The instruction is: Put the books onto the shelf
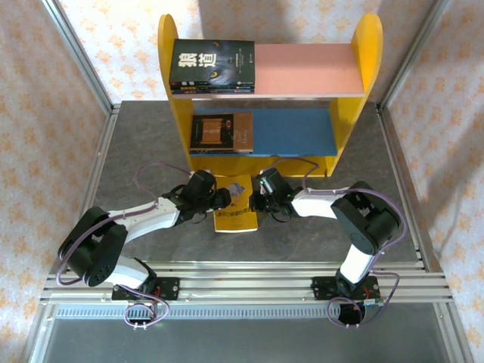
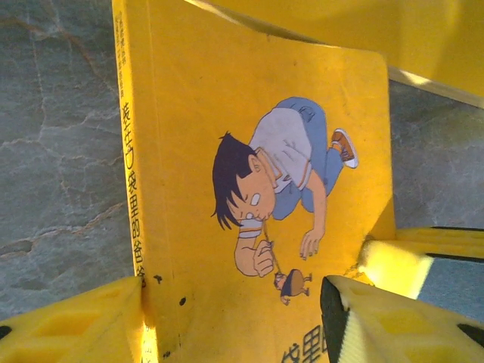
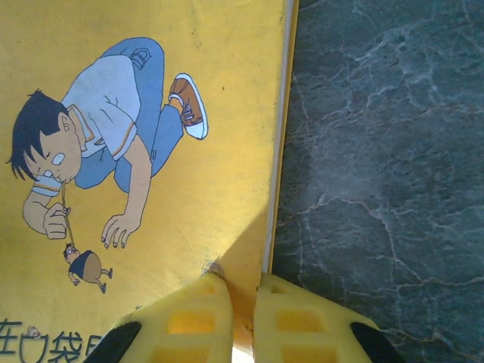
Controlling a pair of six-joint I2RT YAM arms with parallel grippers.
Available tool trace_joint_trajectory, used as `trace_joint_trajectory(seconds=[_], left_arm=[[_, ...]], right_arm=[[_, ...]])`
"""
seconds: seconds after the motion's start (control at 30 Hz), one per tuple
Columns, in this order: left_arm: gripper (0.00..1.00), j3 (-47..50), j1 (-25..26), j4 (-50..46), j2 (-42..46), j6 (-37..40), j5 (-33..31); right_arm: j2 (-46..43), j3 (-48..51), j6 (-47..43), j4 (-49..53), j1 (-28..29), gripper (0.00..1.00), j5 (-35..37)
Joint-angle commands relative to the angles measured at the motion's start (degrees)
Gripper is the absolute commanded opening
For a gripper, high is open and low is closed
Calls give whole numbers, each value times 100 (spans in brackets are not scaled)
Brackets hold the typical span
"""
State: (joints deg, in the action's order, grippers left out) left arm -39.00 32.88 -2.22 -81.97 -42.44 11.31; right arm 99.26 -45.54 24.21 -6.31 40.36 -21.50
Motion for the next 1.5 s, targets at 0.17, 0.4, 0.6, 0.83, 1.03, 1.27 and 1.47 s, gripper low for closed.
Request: trace_joint_trajectory(seconds=[0.17, 0.4, 0.6, 0.83, 1.03, 1.27, 1.47], left_arm=[[69, -752, 280, -971, -116, 262, -395], [72, -696, 237, -1166, -243, 262, -731], [73, -672, 193, -1407, -293, 311, -1020], [75, -558, 109, -1469, -275, 296, -1176], [75, -472, 61, -1516, -253, 330, -1254], [75, -314, 9, -1468, -155, 335, -1206], [75, -98, -99, -1396, 39, 324, -1177]], right_arm=[[587, 194, -110, 235, 315, 8, -312], [656, 202, -109, 227, 315, 7, -348], [656, 212, -105, 251, 315, 6, -346], [667, 214, -101, 264, 315, 6, -349], [556, 211, -33, 347, 314, 19, -152], [223, 64, -87, 611, 314, 39, -99], [-65, -117, -141, 837, 315, 54, -162]])
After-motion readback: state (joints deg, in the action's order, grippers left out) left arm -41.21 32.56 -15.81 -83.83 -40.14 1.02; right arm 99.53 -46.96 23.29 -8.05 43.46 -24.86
